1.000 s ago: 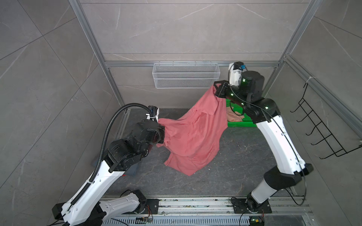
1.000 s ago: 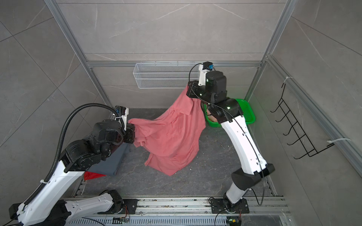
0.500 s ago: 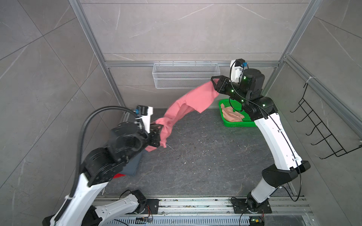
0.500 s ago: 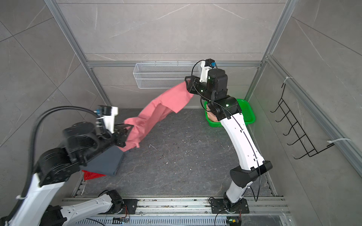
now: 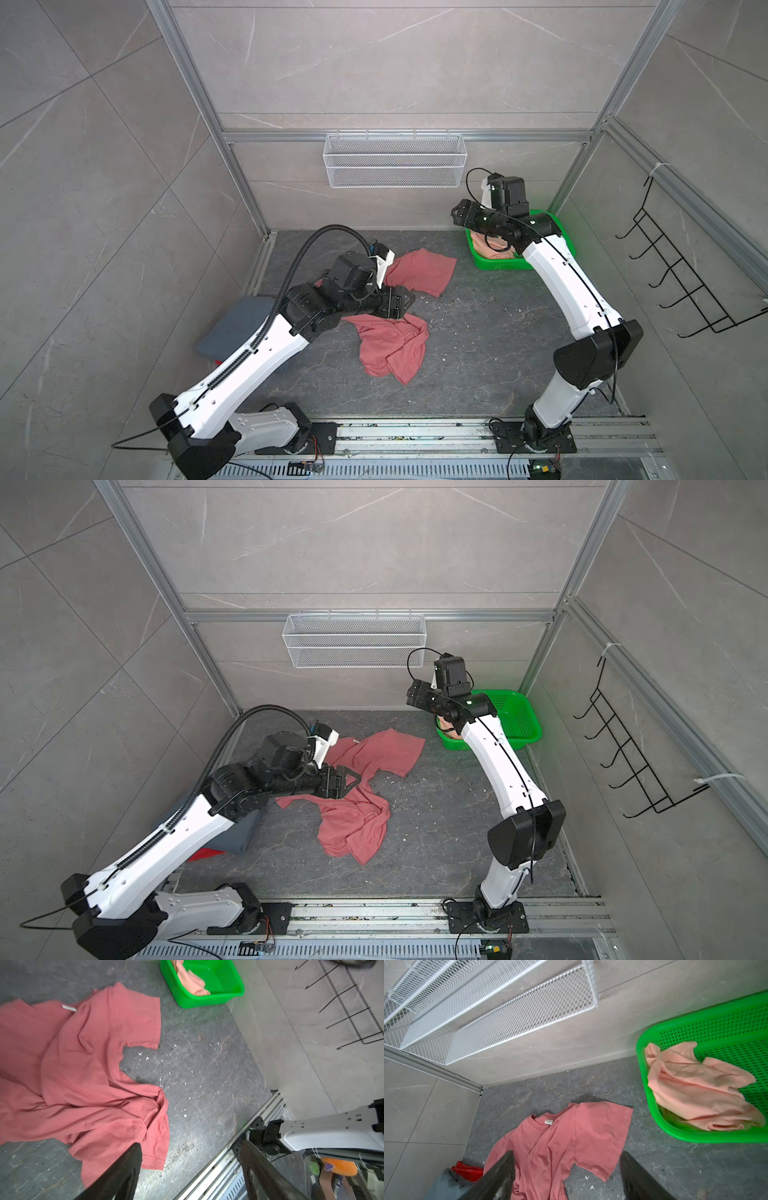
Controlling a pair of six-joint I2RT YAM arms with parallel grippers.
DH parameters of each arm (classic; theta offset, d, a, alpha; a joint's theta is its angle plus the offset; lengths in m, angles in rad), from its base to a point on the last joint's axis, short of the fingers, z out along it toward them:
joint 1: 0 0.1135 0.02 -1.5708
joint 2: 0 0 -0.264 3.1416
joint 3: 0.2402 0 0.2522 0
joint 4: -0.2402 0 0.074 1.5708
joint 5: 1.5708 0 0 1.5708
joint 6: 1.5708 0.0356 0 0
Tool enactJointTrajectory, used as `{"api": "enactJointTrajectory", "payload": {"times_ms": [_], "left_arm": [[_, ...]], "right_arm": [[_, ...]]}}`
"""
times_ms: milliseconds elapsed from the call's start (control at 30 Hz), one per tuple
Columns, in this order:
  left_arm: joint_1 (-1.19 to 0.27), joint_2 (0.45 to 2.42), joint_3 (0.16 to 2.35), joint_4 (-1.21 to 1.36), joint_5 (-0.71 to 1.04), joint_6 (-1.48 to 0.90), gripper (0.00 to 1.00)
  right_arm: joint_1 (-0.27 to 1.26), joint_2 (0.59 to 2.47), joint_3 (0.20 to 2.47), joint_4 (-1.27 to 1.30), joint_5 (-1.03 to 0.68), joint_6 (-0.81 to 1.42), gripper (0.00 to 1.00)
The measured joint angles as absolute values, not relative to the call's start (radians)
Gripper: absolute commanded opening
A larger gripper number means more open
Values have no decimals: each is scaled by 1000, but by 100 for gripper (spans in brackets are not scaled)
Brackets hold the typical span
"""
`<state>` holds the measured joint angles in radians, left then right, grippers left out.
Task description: Fold and stack the t-shirts
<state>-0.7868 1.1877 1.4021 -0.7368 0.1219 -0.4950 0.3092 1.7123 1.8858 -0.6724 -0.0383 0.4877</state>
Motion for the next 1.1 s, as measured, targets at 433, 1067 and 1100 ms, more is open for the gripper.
{"api": "enactJointTrajectory", "payload": {"times_ms": [433,1067,1100], "left_arm": [[-546,1358,1187,-704,52,-547,74],[-539,1616,1061,-457,169,-717,68],[-553,1616,1055,-446,170,-731,68]], "right_arm": [[588,1528,1242,-503,-85,636,73],[772,1651,905,-202,-19,890,71],[772,1662,905,-191,-18,893,69]]}}
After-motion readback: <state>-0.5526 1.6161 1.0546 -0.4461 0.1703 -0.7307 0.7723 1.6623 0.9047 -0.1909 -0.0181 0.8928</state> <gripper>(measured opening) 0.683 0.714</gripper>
